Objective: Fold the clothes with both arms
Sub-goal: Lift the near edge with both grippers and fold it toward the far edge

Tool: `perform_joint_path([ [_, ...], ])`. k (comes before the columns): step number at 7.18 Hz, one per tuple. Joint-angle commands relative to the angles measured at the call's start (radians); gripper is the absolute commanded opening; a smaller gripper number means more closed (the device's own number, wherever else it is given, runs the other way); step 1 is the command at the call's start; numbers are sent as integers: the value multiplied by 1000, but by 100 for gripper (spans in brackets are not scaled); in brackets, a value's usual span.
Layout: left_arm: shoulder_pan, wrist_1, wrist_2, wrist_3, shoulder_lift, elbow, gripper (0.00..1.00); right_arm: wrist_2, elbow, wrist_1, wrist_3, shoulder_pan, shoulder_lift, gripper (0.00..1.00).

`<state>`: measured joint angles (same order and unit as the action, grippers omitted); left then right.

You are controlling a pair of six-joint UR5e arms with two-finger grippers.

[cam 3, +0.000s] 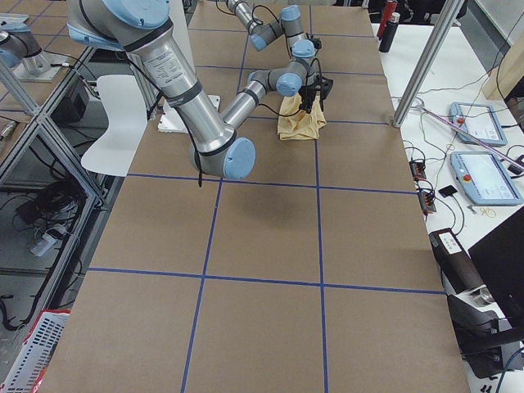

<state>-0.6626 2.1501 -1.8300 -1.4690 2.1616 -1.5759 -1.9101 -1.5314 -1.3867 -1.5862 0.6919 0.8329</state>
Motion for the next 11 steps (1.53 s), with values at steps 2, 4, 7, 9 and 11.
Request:
perform_joint_path([
  [2, -3, 33, 0, 2, 6, 36, 0, 5, 161, 57, 2, 3, -86, 0],
  [4, 0, 43, 0, -5, 20, 57, 0, 3, 197, 107, 2, 3, -93, 0],
  [7, 0, 71, 3, -10, 26, 91, 99, -4, 204, 110, -8, 6, -83, 55],
  [9, -21, 70, 3, -19, 24, 91, 100, -6, 209, 110, 0, 32, -69, 99],
  [11, -60, 63, -3, 1, 14, 90, 100, -29, 200, 109, 24, 54, -77, 100],
])
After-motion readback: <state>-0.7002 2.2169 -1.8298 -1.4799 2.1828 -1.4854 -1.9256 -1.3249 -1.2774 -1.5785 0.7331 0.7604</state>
